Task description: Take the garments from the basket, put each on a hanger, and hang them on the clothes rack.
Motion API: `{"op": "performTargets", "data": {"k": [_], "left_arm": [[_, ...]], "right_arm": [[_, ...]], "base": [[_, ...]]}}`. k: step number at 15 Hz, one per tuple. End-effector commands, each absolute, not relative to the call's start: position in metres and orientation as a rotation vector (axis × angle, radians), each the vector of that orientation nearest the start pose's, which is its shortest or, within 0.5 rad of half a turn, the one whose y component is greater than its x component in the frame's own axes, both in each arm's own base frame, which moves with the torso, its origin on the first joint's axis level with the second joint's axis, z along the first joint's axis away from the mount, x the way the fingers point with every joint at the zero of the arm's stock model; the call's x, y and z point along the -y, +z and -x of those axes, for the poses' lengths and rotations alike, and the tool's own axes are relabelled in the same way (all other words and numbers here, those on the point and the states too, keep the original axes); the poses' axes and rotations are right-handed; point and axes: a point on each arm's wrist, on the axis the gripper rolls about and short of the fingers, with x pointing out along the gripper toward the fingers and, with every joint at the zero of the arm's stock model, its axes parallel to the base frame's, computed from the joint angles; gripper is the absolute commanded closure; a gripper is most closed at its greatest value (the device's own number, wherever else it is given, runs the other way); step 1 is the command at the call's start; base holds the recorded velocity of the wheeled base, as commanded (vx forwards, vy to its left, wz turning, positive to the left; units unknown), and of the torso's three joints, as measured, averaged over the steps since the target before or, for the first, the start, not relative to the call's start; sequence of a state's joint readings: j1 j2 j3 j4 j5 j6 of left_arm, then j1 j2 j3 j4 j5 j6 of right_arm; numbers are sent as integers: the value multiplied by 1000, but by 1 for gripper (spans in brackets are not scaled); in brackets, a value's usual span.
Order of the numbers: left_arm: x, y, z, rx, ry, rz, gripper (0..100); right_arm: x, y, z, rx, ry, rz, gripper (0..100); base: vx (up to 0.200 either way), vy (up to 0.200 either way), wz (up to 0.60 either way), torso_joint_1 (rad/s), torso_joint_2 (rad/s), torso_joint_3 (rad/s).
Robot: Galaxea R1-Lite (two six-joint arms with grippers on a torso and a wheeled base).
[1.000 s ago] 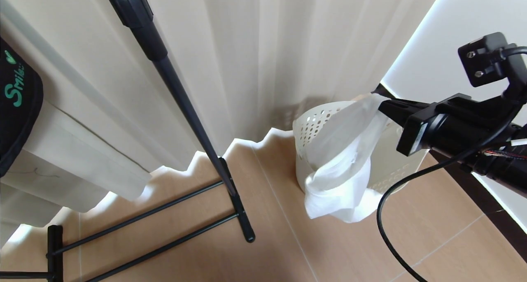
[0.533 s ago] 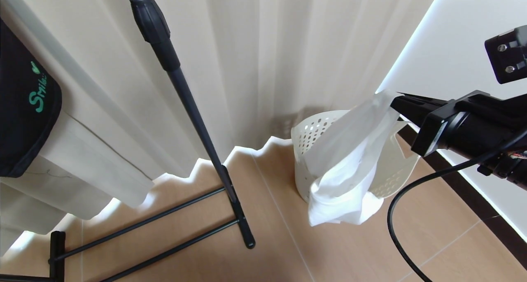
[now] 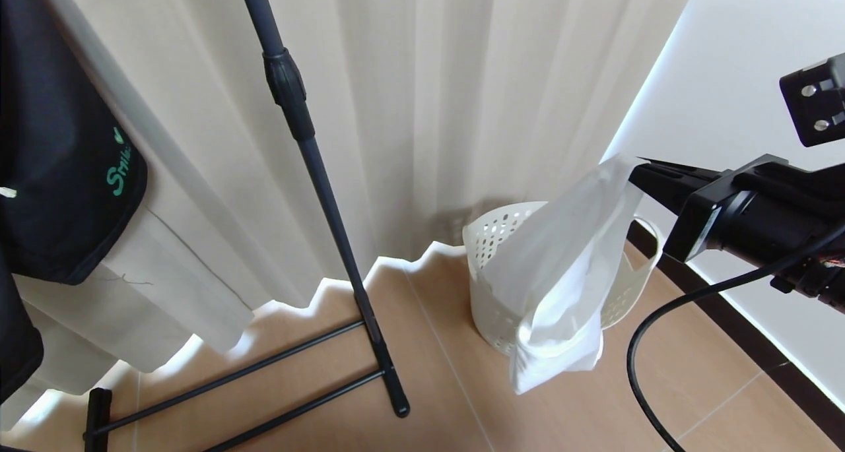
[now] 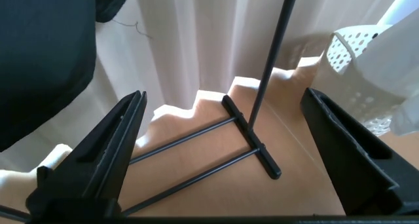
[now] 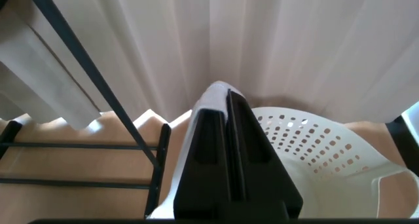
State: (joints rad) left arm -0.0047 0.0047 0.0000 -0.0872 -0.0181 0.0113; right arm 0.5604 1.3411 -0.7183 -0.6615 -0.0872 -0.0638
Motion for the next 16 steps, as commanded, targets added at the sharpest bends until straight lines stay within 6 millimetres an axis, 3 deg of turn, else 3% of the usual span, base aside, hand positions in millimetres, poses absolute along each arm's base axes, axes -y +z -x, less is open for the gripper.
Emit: {"op": "performTargets", "data": {"k": [1,8,16], "left_arm": [[0,85,23,83,-22,-13,0],[0,85,23,83,-23,-11,0],[0,85,23,83,-23,-11,0]], "right_arm": [[-115,255,-188,50,470,50,100],[-116,252,-190,40,468,55,100],[-115,252,-190,39,467,55,100]], "base": [[0,0,0,12,-246,-32],[0,0,0,62,-413,-151],[0,0,0,140,-465,-134]]}}
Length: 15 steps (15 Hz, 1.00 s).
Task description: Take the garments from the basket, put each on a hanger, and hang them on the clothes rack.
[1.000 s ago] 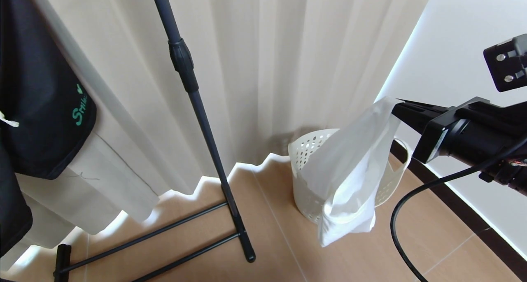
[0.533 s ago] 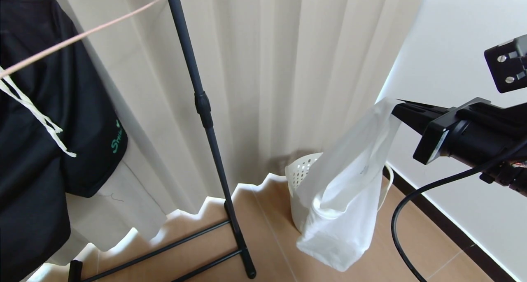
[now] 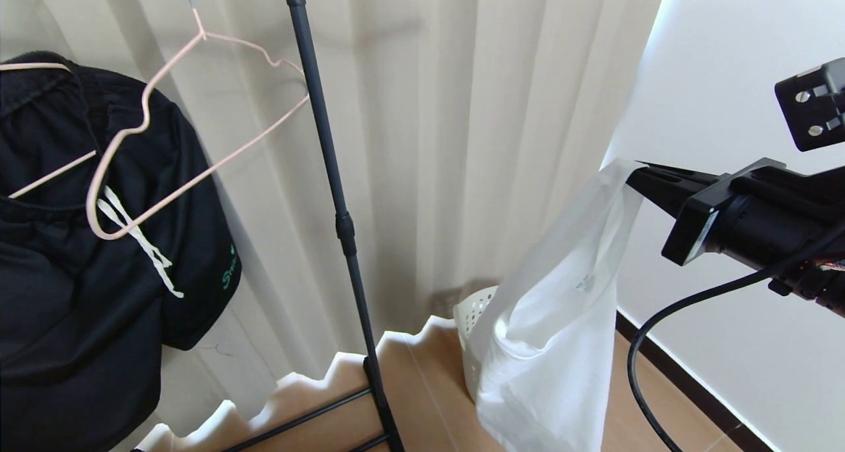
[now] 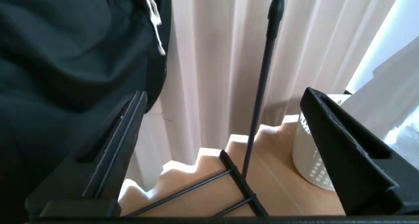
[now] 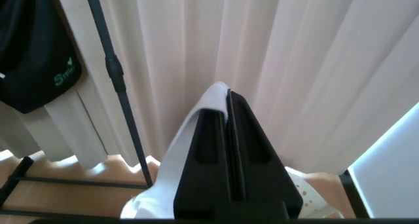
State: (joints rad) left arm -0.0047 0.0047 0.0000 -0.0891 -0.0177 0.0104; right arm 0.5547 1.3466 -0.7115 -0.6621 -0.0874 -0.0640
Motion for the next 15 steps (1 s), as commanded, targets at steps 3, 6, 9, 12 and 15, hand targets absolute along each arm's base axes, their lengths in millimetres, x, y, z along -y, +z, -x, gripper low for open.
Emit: {"op": "performTargets", "data": {"k": [3,6,9,12,15], "left_arm": [[0,85,23,83,-21,-11,0],[0,85,23,83,-18,-11,0],[0,85,23,83,-18,-8,0],[0,85,23,83,-17,-8,0],[0,85,23,83,-17,-8,0]], "right_arm": [[-115,251,-190,36,467,58,100],[-115,251,-190,35,467,58,100],[-116,251,-190,36,467,56,100],[-116,248,-191,23,467,62,100],[-117,246,-192,18,468,64,100]], "base": [[0,0,0,190,-496,-219],[0,0,0,204,-518,-299],[0,0,0,216,-536,-316],[0,0,0,248,-572,-328],[0,0,0,263,-597,-338]]}}
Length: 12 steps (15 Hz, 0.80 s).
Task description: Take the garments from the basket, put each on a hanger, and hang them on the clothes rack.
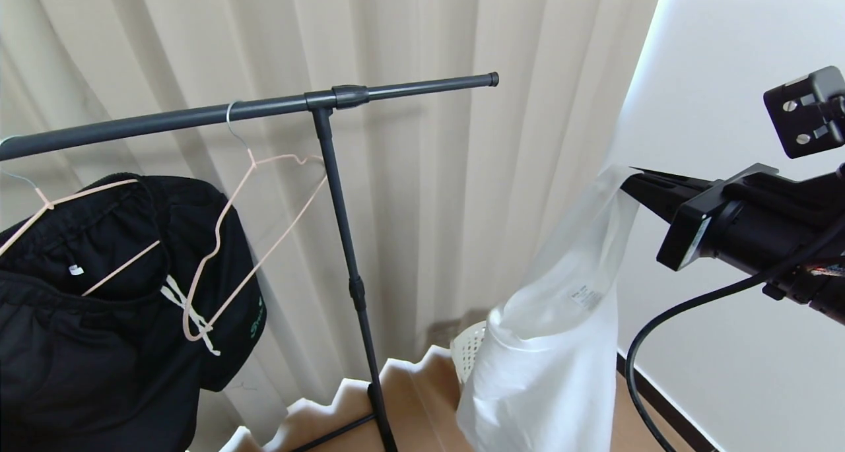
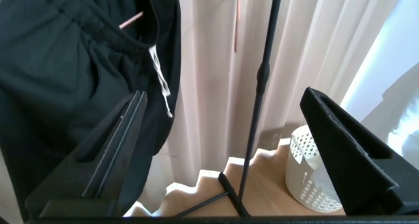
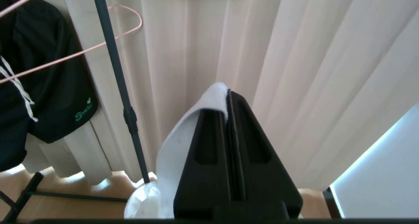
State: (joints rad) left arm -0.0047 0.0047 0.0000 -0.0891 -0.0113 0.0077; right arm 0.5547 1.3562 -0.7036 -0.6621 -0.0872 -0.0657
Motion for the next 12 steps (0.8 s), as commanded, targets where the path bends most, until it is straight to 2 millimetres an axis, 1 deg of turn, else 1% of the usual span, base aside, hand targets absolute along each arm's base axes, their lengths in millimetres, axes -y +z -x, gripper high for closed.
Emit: {"op": "performTargets", "data": {"k": [1,12], "left_arm": [[0,85,23,83,-15,-8,0],[0,85,23,83,-18,-13,0]], "right_arm": [[-117,246,-192,18,468,64,100],[-117,244,-193,8,468,69,100]], "base": [[0,0,0,222,-505,-281],[0,0,0,173,-379,-204]]}}
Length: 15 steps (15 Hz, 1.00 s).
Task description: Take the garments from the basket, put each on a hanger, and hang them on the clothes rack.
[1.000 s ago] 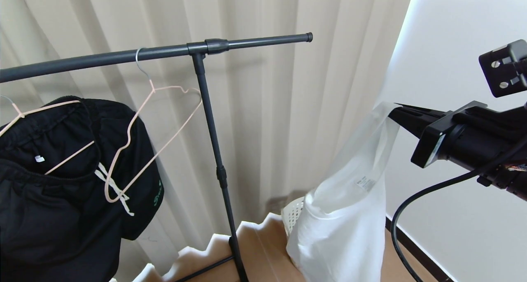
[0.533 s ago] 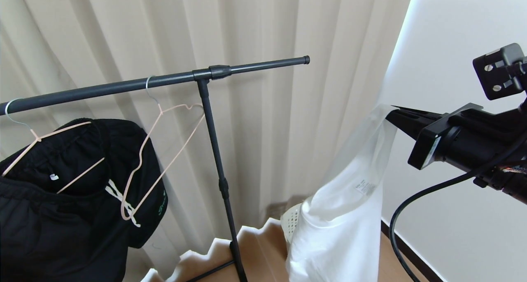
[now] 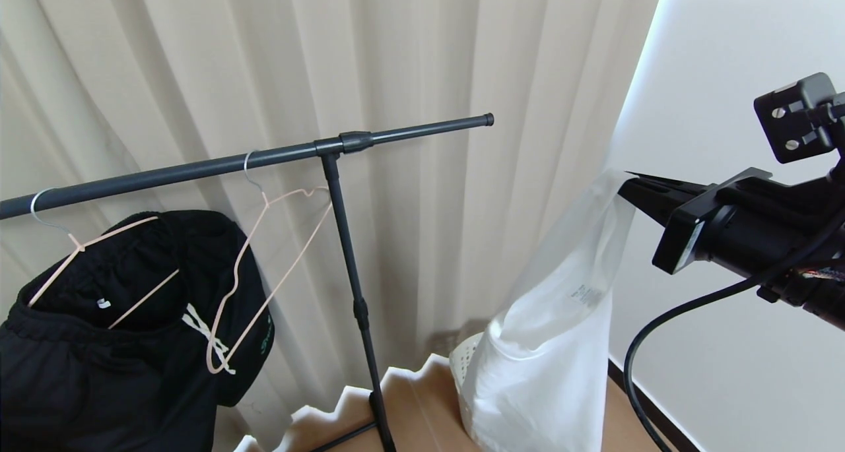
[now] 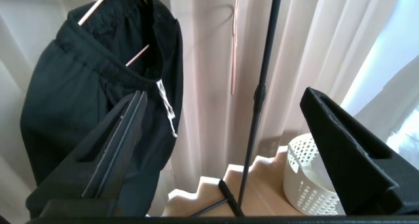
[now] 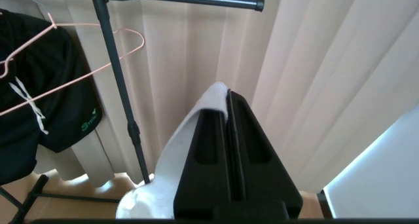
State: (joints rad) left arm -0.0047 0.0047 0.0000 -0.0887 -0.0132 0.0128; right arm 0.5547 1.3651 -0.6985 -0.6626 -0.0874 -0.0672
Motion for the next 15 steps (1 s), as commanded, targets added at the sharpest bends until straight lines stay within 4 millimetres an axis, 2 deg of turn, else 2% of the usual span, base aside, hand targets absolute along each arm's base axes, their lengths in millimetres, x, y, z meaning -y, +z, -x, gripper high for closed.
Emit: {"op": "performTargets", "data": {"k": [1,4,13,15], "left_arm": [[0,85,23,83,-16,-13,0],[0,85,23,83,-16,-11,0],[0,85,23,83,-7,-6,0],[0,85,23,83,-7,-6,0]], "right_arm": [[-117,244,-193,8,468,69,100],[-117,242,-193,3,468,71,100],[-116,238,-194,-12,461,77,100],[-116,239,-195,-9,459,76,100]], "base": [[0,0,0,163,-349,-188],[0,0,0,28,-67,-34],[0,0,600,6,-1,1],[0,0,0,0,0,0]]}}
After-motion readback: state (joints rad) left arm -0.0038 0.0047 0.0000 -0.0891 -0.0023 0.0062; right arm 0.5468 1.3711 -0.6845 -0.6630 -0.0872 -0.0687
